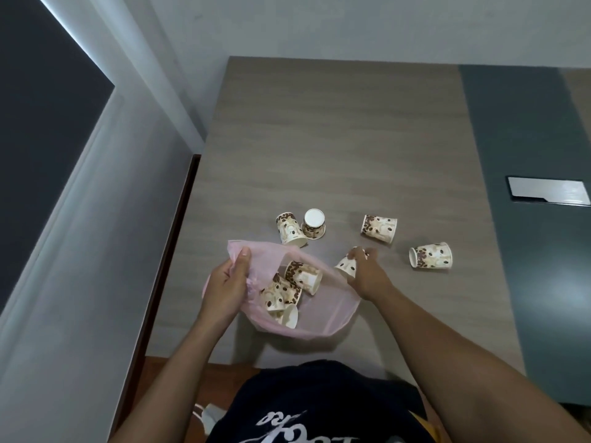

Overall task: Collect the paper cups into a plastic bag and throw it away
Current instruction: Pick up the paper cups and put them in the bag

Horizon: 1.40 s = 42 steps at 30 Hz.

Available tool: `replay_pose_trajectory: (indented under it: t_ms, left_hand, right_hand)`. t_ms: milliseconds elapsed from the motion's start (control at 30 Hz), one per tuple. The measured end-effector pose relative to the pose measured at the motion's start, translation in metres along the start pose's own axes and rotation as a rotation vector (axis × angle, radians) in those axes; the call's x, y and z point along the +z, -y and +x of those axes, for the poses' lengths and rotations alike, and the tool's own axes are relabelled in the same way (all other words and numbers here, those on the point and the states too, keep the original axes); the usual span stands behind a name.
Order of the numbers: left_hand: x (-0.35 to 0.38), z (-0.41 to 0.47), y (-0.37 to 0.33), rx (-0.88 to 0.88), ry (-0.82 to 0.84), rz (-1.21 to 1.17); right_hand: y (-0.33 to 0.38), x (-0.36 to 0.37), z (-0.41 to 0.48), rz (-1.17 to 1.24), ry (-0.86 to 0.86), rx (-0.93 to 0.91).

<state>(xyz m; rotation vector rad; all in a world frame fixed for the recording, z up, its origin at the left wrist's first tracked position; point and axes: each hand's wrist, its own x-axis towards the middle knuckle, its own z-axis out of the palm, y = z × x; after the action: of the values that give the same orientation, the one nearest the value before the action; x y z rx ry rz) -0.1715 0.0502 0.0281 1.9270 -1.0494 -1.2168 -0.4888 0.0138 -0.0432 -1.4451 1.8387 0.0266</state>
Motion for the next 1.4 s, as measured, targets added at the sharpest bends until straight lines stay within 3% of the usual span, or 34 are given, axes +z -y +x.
replay_pose_trajectory:
  t_ms: [133,233,300,367,433,500,567,633,767,833,933,1233,1400]
  left_hand:
    - [0.001,0.006,-0.004,-0.006,-0.007,-0.017]
    - [0.002,0.012,-0.004,0.002,-0.028,-0.067]
    - [0.001,0.015,-0.005,0.004,-0.027,-0.091]
    - [0.002,0.016,-0.008,0.015,-0.021,-0.117]
    - [0.004,0.018,-0.012,0.022,-0.007,-0.138]
    - [0.005,0.018,-0.016,0.007,0.032,-0.148]
    - [0.005,0.016,-0.020,-0.010,0.078,-0.137]
    - [0.006,0.012,-0.024,-0.015,0.107,-0.130]
    - [0.013,-0.005,-0.033,-0.040,0.181,-0.137]
    - [0.018,-0.010,-0.036,-0.060,0.269,-0.198]
    - [0.021,-0.013,-0.044,-0.109,0.324,-0.350]
    - [0.010,0.009,-0.054,-0.220,0.164,-0.773]
    - [0.014,0.016,-0.042,-0.241,0.071,-0.714]
  right_hand:
    - [-0.005,-0.001,-0.002,0.258,-0.119,0.155]
    - [0.003,-0.014,0.000,0.708,-0.166,0.217]
    - [0.008,-0.022,0.000,1.079,0.039,0.138]
    - [0.011,-0.024,-0.006,1.273,0.338,0.072]
    - [0.018,-0.019,-0.012,1.117,0.585,-0.010]
    - [0.030,-0.010,-0.019,0.794,0.648,-0.103]
    - [0.045,0.002,-0.025,0.525,0.581,-0.183]
    - [0.059,0.018,-0.026,0.403,0.463,-0.239]
    - [0.079,0.047,-0.026,0.494,0.359,-0.286]
    - [0.087,0.052,-0.026,0.427,0.255,-0.306]
    - [0.093,0.055,-0.025,0.310,0.116,-0.266]
    - [0.041,0.031,-0.017,-0.154,0.122,0.000]
    - [0.010,0.024,-0.022,-0.437,0.155,0.070]
